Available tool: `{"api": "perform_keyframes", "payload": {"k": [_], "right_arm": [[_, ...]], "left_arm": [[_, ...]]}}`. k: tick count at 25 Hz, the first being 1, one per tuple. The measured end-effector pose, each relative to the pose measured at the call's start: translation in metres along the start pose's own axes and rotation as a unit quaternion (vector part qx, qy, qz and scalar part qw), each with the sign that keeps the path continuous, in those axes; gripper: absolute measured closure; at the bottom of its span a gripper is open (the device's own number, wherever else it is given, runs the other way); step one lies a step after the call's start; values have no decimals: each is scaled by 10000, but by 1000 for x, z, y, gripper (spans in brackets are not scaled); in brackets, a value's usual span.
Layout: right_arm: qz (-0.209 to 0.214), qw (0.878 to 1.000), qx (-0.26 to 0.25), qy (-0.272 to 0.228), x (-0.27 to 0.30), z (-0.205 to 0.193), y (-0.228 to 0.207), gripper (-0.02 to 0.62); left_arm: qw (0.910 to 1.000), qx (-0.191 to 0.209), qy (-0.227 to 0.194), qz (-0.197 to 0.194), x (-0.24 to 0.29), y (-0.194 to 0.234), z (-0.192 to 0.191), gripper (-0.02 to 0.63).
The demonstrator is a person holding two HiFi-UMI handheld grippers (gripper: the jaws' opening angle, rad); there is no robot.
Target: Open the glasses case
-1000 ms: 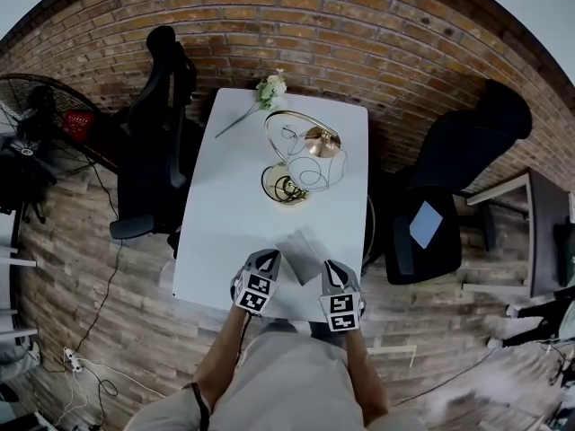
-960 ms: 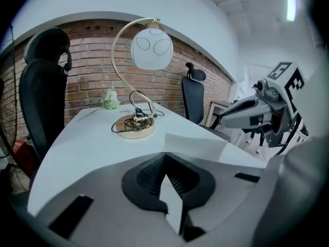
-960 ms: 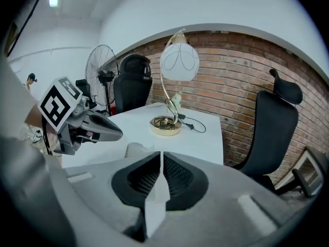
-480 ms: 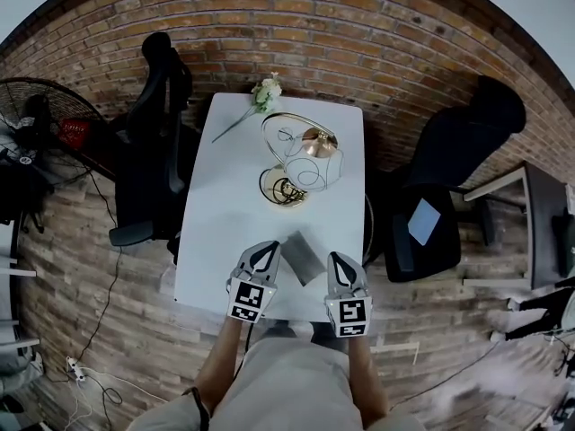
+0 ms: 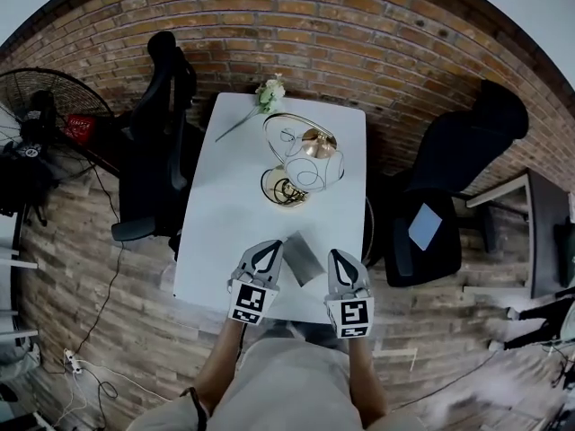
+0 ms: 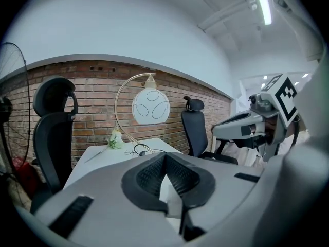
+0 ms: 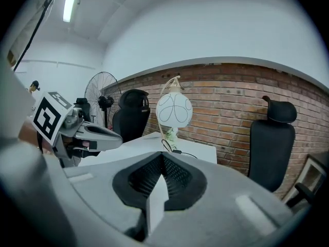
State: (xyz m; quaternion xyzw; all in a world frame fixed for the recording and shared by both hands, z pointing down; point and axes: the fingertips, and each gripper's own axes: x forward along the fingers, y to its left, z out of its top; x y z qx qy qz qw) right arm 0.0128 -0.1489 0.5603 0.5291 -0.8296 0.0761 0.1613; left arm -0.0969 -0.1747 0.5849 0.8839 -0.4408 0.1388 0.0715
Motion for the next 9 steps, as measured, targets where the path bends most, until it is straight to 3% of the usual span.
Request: {"api": "perform_keyframes", "payload": {"k": [9], "right_arm": [[602, 9981, -9, -107, -8, 2, -25, 589]], "left_arm": [[9985, 50, 86, 547, 13, -25, 11, 604]]}}
